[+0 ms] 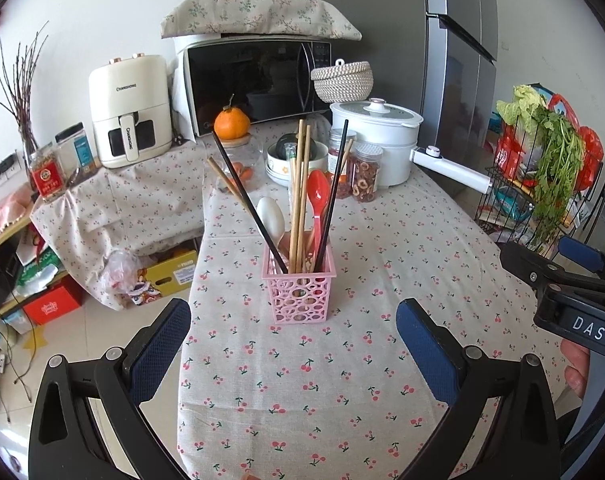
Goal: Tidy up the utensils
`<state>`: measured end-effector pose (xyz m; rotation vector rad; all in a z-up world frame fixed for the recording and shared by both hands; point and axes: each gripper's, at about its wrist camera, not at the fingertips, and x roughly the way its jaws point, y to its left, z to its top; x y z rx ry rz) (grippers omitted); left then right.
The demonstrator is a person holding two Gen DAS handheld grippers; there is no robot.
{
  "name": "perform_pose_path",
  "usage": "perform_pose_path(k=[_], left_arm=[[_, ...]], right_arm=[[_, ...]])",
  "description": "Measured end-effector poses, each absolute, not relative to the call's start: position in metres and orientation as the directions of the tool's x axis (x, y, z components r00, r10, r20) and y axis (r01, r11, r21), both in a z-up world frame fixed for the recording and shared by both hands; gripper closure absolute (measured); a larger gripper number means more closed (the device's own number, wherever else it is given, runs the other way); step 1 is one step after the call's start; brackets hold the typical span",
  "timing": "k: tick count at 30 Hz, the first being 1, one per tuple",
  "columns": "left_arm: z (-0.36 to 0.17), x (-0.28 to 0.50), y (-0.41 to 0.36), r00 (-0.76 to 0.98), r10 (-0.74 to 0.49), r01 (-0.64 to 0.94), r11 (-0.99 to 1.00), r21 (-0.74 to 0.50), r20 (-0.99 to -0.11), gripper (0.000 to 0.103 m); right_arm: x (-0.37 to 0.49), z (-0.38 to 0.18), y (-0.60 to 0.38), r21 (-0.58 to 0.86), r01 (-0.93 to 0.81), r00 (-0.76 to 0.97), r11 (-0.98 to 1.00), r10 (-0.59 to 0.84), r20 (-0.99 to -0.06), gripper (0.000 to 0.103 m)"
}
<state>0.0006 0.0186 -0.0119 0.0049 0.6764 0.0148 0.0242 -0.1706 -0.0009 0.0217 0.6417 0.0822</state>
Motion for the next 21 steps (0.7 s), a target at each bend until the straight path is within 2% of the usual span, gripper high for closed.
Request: perform_pose_path(k=[12,21], left_arm=[[-0.0124,0.0016,0.0169,0.769,-0.026,0.017,1.000,-0.020,-0.638,0.000],[-0.0164,0.0039,0.0166,0.751,-0.008,-0.016,0.999,-0.030,-0.661,0.000]], right_arm=[[0.0238,-0.0008,-0.1720,0.020,-0.054,0.800,0.998,0.055,-0.597,0.000],[0.0240,-0.0008,-0.1751,0.024,-0.046,0.799,0.999,0.051,-0.599,0.000]])
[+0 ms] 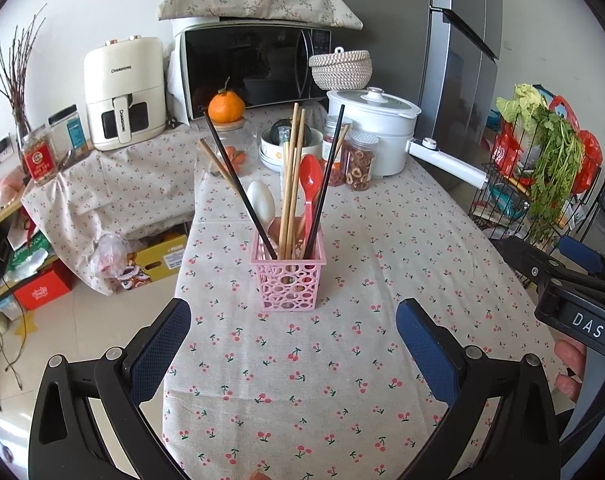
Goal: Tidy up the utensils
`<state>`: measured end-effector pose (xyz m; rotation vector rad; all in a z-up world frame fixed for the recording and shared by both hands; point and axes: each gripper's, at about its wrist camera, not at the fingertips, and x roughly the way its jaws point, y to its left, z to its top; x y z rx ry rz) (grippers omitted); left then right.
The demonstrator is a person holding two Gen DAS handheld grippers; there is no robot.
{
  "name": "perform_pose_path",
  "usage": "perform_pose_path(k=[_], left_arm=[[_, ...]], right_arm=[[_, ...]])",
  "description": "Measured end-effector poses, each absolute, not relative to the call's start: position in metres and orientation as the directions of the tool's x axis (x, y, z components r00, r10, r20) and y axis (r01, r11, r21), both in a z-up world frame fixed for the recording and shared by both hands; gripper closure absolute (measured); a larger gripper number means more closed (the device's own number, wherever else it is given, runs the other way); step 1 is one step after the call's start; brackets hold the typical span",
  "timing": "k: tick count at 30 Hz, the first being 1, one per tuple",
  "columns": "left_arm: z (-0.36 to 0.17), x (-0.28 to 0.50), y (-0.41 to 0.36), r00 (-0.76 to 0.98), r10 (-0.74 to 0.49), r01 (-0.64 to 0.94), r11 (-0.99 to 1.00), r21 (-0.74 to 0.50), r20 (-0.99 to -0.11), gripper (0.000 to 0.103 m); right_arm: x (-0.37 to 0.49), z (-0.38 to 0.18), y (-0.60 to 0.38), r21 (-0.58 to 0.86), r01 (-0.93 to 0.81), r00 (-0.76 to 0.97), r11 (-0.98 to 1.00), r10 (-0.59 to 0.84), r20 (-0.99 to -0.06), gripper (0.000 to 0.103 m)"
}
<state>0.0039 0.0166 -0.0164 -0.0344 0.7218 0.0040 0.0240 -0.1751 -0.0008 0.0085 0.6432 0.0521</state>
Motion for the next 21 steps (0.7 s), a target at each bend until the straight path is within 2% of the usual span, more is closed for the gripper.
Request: perform_pose_path(k=[21], left_arm=[[-0.0218,0.0067,0.0154,0.716,0.002,-0.042,0.998,-0.040,-0.698,0.000]], right_arm=[[0.0255,-0.0058,-0.1735,0.029,-0.057,0.785,0.998,0.063,-0.616,0.000]])
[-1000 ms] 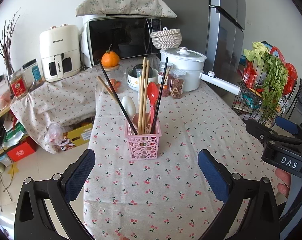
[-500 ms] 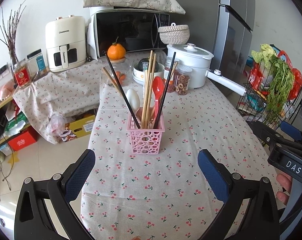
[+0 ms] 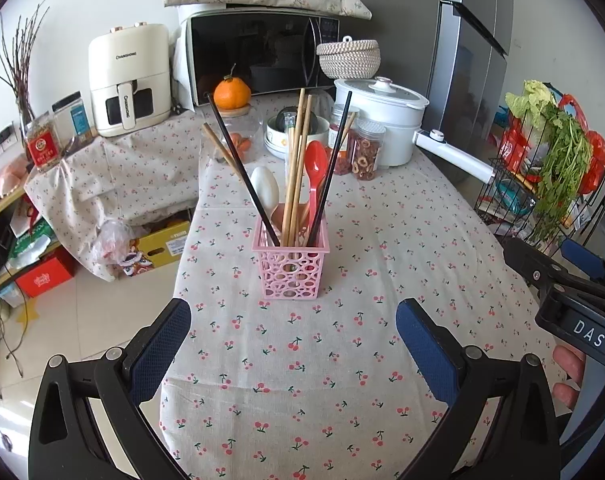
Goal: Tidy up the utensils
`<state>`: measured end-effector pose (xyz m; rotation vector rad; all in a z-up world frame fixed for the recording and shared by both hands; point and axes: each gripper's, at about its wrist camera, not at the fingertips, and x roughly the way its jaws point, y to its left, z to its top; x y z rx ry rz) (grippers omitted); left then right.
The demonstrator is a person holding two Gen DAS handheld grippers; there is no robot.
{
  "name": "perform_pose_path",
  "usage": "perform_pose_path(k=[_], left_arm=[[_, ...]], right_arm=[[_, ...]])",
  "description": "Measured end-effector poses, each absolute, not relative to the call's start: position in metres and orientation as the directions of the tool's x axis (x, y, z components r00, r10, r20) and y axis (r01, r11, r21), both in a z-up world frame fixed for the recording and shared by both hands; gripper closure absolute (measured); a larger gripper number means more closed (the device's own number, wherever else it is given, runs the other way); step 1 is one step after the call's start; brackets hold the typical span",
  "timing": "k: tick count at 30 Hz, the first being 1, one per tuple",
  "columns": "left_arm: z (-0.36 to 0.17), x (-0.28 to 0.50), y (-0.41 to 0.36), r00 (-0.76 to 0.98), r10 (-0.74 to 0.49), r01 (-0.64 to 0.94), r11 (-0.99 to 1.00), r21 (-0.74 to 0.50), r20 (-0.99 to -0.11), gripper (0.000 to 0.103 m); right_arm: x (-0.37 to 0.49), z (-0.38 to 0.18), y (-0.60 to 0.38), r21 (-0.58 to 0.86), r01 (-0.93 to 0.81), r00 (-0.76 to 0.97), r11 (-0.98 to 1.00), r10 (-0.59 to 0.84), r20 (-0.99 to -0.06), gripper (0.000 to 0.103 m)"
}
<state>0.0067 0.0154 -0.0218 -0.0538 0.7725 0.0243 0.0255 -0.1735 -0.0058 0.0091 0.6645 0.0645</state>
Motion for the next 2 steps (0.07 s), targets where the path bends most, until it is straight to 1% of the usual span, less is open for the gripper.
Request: perform_pose_path(k=[2], left_arm=[[-0.0234,0.0080,0.0161,0.711,-0.003,-0.040,0.998,-0.045,-0.703,0.000]], right_arm=[[0.0260,-0.0070,-0.1729,0.029,-0.058,0.782,0.998,0.063,-0.620,0.000]])
